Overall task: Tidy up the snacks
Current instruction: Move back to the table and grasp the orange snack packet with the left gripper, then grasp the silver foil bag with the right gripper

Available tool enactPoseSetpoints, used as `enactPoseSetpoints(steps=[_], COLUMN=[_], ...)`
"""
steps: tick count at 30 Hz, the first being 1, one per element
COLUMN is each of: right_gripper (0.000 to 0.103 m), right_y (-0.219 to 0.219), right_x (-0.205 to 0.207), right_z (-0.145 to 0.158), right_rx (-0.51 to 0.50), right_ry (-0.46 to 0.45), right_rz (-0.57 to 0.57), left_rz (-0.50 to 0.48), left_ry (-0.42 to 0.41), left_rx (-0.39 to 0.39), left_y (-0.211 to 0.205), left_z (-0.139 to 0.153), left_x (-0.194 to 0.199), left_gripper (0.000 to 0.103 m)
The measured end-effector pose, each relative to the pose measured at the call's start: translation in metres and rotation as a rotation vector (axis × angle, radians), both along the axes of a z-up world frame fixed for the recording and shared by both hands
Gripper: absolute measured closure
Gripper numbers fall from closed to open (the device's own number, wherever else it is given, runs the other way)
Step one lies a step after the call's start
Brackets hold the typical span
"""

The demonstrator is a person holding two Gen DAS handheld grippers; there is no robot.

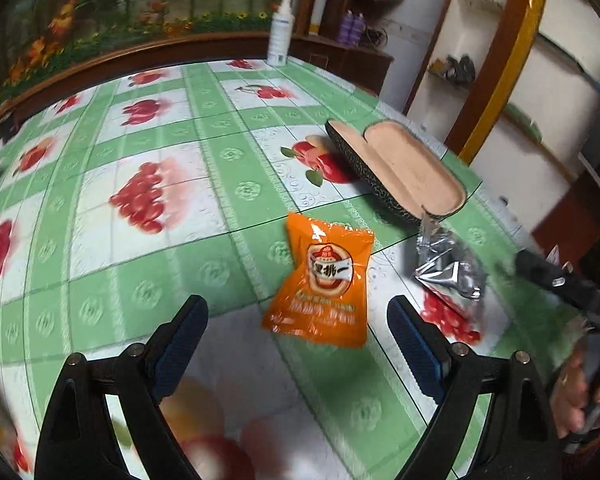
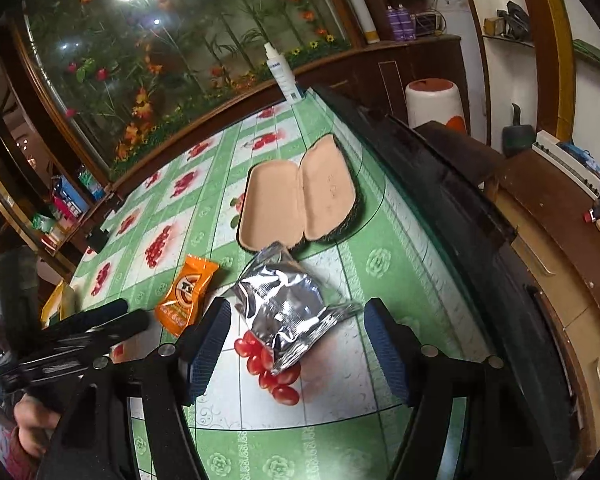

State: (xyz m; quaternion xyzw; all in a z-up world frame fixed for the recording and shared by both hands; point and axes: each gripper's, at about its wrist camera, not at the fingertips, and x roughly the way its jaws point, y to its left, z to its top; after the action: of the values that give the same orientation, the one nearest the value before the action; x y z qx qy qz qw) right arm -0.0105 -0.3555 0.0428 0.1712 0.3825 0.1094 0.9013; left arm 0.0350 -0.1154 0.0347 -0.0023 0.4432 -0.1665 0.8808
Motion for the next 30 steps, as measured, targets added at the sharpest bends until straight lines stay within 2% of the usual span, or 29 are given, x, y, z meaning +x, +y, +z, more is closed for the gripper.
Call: enactPoseSetpoints(steps=[4,10,12,13,17,19,26,30], right_gripper=[0.030,0.026,0.025,0.023,0.018,0.018,0.015,0.017], right_y=[-0.007,0.006,0.015,0.021,0.042,0.051,0.061,0.074], right_x=[0.003,0.014,0.018,0.020,0.031,0.038,0.050,0.045], right_z=[0.005,0.017,0.018,0.019,0.012,0.005,-0.014,-0.018], right_rx=[-0.008,-0.101,-0.136,-0.154,-0.233,-0.265,-0.365,-0.449], right_ry=[-0.016,-0.048,-0.051,-0.048,-0.031,-0.011,0.026,0.004], right_rz=[0.012,0.069,0.102,0.121,0.186,0.202,0.210,0.240], left_rz=[-0.024,-0.031,-0.023,-0.028,0.006,0.028,0.113,0.154], left_ry=[0.014,0.021,-0.006,-0.019,-0.020,-0.027,-0.045,-0.047], left_rx=[0.041,0.099,0.157,0.160,0.158,0.157,0.158,0.154], left_y=[-0.020,-0.037,-0.041,-0.041,-0.031,-0.023,0.015,0.033], left_z=[-0.011,-0.026,-0.029,-0.029,-0.029,-0.027,-0.026,-0.025], left_x=[0.013,0.026,0.025,0.024,0.025,0.024,0.018,0.013], left_gripper=[0.013,0.013,0.013,0.013,0.014,0.024,0.032,0.037])
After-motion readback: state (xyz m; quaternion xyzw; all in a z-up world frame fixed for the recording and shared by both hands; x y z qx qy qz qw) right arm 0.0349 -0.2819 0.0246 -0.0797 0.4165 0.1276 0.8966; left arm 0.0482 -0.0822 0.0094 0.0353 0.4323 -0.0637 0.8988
